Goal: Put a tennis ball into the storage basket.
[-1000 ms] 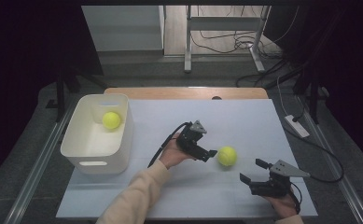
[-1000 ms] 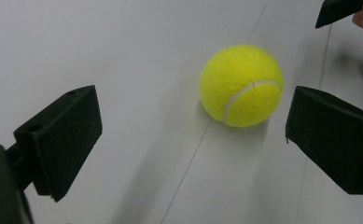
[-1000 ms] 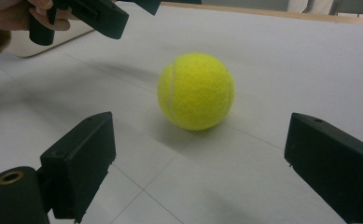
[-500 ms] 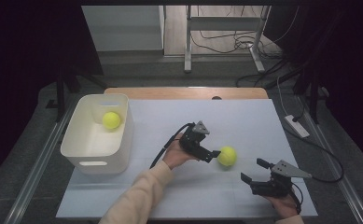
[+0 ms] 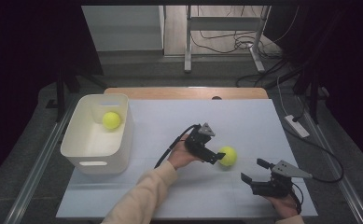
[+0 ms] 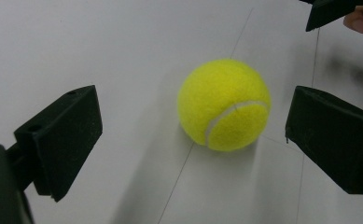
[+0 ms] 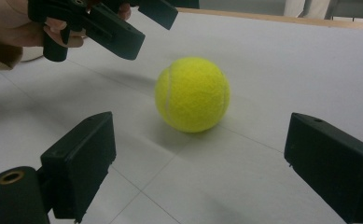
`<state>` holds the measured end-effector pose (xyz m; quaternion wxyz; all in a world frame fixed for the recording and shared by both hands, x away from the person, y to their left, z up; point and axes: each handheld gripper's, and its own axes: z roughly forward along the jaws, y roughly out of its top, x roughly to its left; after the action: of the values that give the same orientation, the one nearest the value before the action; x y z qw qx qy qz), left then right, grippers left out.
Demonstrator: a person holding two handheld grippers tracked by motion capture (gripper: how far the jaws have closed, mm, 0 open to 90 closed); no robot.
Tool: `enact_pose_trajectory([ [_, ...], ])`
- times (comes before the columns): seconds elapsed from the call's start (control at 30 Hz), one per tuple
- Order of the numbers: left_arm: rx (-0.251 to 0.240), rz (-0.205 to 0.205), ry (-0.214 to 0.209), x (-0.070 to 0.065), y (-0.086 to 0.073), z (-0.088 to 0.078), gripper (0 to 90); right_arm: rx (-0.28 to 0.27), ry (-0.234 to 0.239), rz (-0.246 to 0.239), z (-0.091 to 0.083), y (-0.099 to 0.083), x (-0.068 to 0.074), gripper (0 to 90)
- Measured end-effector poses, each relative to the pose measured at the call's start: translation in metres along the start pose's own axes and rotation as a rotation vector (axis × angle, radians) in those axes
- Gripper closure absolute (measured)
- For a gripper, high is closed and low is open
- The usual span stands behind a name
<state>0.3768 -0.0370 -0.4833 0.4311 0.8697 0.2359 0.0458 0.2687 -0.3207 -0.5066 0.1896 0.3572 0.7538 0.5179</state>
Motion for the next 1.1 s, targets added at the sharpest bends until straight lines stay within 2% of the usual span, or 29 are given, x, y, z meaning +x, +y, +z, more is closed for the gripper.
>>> enact_pose_trajectory([
  [0.57,0.029,-0.007,-0.037,-0.005,-0.002,0.021,3.5,-0.004,0.009,-0.007,0.001,0.001,0.003,9.0],
  [0.7,0.025,-0.020,-0.043,-0.006,-0.002,0.024,3.5,-0.006,0.006,-0.005,0.001,0.001,0.003,9.0],
  [1.1,0.043,-0.001,-0.057,-0.010,-0.001,0.034,3.4,-0.009,0.011,-0.005,0.001,0.002,0.004,9.0],
])
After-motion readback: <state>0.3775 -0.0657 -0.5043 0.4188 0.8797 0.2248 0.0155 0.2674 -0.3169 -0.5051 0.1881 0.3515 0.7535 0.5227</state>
